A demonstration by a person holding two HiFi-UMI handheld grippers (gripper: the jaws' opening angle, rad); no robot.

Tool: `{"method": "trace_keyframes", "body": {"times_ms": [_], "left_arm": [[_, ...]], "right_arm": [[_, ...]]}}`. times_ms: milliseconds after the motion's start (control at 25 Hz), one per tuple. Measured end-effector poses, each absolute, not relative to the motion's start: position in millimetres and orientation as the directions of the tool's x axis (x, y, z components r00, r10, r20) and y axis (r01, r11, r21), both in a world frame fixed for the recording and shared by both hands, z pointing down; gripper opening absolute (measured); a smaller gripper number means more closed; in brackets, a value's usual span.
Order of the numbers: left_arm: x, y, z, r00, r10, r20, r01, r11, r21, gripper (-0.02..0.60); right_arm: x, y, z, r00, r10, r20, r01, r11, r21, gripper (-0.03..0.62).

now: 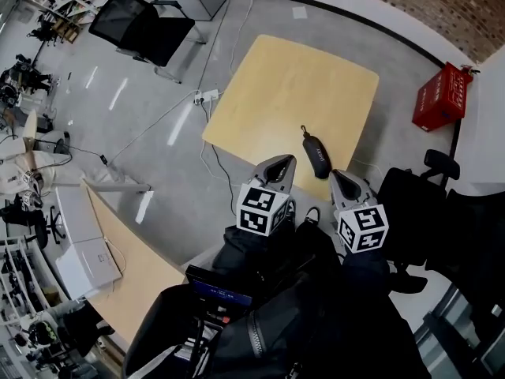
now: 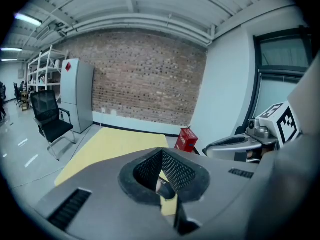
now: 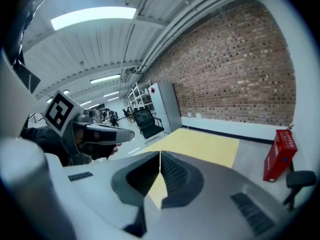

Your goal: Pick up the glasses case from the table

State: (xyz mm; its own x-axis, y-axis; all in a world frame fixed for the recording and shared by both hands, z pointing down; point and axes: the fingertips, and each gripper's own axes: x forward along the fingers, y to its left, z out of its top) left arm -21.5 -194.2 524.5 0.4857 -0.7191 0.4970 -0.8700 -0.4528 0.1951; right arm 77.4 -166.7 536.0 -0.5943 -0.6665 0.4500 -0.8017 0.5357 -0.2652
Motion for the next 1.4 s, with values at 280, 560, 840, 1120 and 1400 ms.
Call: {"method": "trace_keyframes", "body": {"times_ms": [280,560,840,1120,1400], "left_arm": [[-47,-192,584,0.464,-0.651,0.601,-0.879,-0.421,0.222,0.000],[-61,-192,621,0.461,-0.614,0.640,-0.881,-0.401,0.250,0.000],[-65,-190,643,0.469,-0.588,0.659,-0.878,-0.389,0.278,0.000],[-70,-188,660,0.469,-0.570,0.675,-0.879,-0.376,0.293,0.000],[-68,-191,671,0.482,-0.559,0.675,-0.874,-0.362,0.324,0.000]], "right_arm": [[69,-176,600,-0.551,-0.599,0.581,-0.822,0.512,-0.252,0.005],[62,-187,660,-0.511,-0.518,0.685,-0.829,0.508,-0.234,0.091],[62,-204,710,-0.460,-0.456,0.762,-0.838,0.506,-0.203,0.205],[59,-214,745,-0.430,-0.402,0.809,-0.836,0.516,-0.188,0.259],[59,-219,779,-0.394,-0.355,0.848,-0.844,0.505,-0.181,0.311]]}}
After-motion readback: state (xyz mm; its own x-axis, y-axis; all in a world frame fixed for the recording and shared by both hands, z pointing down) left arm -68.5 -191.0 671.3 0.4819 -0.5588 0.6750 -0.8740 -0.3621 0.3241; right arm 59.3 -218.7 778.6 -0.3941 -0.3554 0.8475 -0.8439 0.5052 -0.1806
